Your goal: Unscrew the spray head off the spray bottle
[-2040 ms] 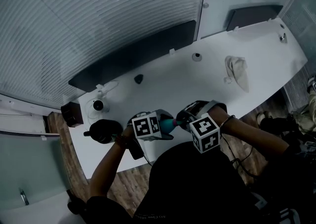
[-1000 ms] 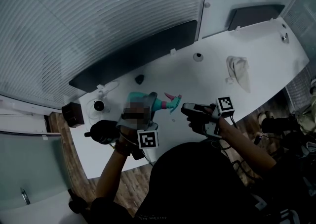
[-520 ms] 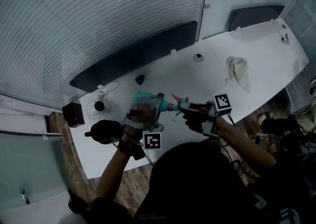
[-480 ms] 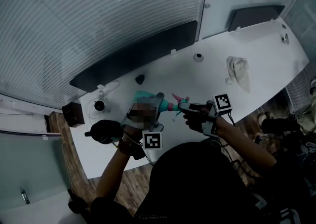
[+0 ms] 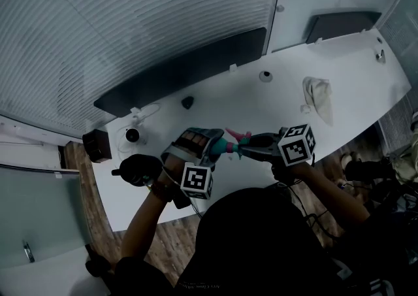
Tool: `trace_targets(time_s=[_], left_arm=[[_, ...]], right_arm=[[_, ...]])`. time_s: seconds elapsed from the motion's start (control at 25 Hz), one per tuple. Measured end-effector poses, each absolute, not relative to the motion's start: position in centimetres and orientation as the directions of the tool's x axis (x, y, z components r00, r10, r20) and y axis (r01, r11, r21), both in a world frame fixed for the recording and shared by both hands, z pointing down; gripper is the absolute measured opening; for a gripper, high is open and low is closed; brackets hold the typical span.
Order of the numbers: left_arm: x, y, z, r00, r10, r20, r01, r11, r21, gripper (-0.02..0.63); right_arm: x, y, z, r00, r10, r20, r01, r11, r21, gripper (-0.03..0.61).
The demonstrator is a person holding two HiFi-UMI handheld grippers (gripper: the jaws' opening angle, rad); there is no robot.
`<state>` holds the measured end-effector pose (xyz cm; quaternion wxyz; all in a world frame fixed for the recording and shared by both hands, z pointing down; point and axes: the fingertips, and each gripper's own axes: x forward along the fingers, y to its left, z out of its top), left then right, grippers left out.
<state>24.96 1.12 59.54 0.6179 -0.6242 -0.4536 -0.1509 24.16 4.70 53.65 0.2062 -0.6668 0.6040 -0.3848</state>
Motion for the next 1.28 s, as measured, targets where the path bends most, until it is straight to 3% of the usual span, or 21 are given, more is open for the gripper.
trace_targets(time_s=[0.16, 0.36, 0.48, 0.6, 0.88, 1.0, 1.16, 1.28], left_arm=[[22.9, 1.8, 59.2, 0.334, 0.496, 0.801, 0.883, 0.133, -0.451, 0.347], [21.2, 2.2, 58.5, 0.119, 0.602, 0.79, 0.959, 0.136, -0.248, 0.347], [20.5, 1.5, 59.1, 0.015, 0.605, 0.796, 0.978, 0.157, -0.137, 0.347], [20.8, 0.9, 59.4, -0.004, 0.609, 0.793, 0.985, 0.14, -0.103, 0.347], [21.8, -2.2, 61.4, 0.052, 0.561, 0.826, 0.991, 0.074, -0.112, 0.347], [23.2, -3.9, 61.5, 0.129, 0.598, 0.791, 0.991, -0.042, -0.129, 0.347], [25.9, -6.2, 59.3, 0.318, 0.723, 0.613, 0.939, -0.331, -0.095, 0.347], [27.0, -8.1, 56.2, 0.505, 0.758, 0.414, 0.847, -0.528, -0.065, 0.347]], right_arm=[[22.7, 4.4, 52.4, -0.04, -0.914, 0.403, -0.867, -0.169, -0.469, 0.075], [21.0, 3.8, 51.0, -0.01, -0.836, 0.548, -0.998, -0.022, -0.053, 0.074], [19.9, 3.7, 51.2, 0.105, -0.748, 0.656, -0.93, 0.16, 0.331, 0.072], [19.0, 3.9, 51.4, 0.196, -0.704, 0.683, -0.805, 0.282, 0.522, 0.071], [19.5, 4.7, 51.1, 0.242, -0.712, 0.659, -0.777, 0.264, 0.571, 0.071], [20.0, 5.2, 50.1, 0.266, -0.746, 0.61, -0.787, 0.198, 0.584, 0.071], [22.5, 6.8, 47.4, 0.306, -0.829, 0.468, -0.87, -0.043, 0.491, 0.071], [24.8, 8.1, 45.0, 0.343, -0.903, 0.26, -0.924, -0.274, 0.267, 0.071]])
